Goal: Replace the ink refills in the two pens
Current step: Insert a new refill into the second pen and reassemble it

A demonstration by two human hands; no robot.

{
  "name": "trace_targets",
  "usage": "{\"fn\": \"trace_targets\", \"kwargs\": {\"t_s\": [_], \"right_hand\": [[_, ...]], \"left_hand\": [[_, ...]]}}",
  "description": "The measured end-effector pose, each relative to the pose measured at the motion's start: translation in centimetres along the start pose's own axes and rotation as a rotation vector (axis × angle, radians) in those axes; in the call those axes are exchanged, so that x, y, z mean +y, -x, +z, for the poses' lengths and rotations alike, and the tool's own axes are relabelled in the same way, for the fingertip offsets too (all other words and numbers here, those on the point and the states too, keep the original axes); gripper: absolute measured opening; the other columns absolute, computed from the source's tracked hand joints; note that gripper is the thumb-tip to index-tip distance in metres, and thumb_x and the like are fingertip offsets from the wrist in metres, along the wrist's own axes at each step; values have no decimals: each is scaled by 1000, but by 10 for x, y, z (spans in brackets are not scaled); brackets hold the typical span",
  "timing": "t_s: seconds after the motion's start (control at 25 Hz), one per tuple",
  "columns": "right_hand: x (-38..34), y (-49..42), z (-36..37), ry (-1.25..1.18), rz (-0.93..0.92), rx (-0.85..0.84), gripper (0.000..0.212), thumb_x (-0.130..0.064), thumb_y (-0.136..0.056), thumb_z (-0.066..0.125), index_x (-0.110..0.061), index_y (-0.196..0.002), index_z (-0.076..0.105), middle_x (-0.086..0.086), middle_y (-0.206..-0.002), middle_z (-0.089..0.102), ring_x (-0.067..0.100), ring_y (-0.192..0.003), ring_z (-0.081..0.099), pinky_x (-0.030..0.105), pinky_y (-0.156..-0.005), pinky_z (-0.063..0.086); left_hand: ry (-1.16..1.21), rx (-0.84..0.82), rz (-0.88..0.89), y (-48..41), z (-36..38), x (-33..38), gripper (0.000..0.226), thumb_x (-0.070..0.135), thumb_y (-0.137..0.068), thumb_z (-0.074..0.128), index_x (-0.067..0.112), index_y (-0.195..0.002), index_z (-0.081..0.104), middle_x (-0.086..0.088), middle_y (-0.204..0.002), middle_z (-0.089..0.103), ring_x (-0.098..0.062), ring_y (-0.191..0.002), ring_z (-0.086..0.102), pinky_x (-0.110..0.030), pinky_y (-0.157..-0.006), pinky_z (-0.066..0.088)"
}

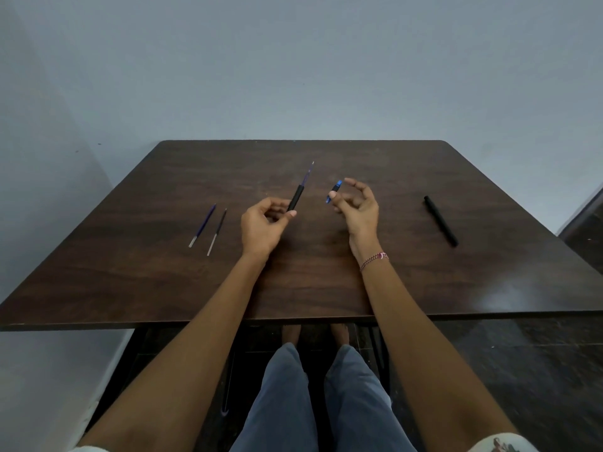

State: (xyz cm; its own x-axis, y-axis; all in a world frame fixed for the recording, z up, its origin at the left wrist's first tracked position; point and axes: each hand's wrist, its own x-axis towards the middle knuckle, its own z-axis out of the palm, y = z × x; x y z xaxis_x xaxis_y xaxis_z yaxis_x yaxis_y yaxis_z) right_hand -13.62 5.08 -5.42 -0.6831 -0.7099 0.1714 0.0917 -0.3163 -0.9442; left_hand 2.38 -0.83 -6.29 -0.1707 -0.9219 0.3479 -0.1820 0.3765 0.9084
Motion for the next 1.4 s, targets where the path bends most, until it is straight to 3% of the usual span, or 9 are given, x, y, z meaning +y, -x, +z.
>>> {"fn": "trace_targets", "kwargs": {"t_s": [0.24,0.52,1.08,1.4], "right_hand": [[-7,-4,-6,-241,-20,79,38,-3,-79,74,-25,-108,63,2,-79,69,10,-77,67,18,-66,52],[-12,-5,-9,-444,-66,176,31,-1,-83,70,-18,-107,59,4,-78,73,11,-73,69,21,-67,53],[-12,-3,-6,-381,-66,93,33,-1,-81,71,-19,-107,61,2,-77,74,12,-74,69,21,-70,54],[-11,-3,-6,-296,-68,70,34,-2,-80,72,-22,-105,62,-1,-76,72,9,-72,64,22,-69,52]], "left_hand": [[-22,-60,12,1,0,0,21,11,-72,80,24,-87,72,15,-74,66,13,-65,58,-3,-61,44],[-88,-117,-13,0,-1,1,23,12,-71,80,25,-89,74,18,-78,66,15,-70,58,0,-61,43],[-129,-155,0,2,0,3,24,9,-72,80,20,-92,76,16,-77,66,14,-66,57,-2,-60,43],[-149,-157,-19,2,0,4,25,10,-72,80,19,-95,75,14,-78,67,3,-69,59,-2,-62,44]]}}
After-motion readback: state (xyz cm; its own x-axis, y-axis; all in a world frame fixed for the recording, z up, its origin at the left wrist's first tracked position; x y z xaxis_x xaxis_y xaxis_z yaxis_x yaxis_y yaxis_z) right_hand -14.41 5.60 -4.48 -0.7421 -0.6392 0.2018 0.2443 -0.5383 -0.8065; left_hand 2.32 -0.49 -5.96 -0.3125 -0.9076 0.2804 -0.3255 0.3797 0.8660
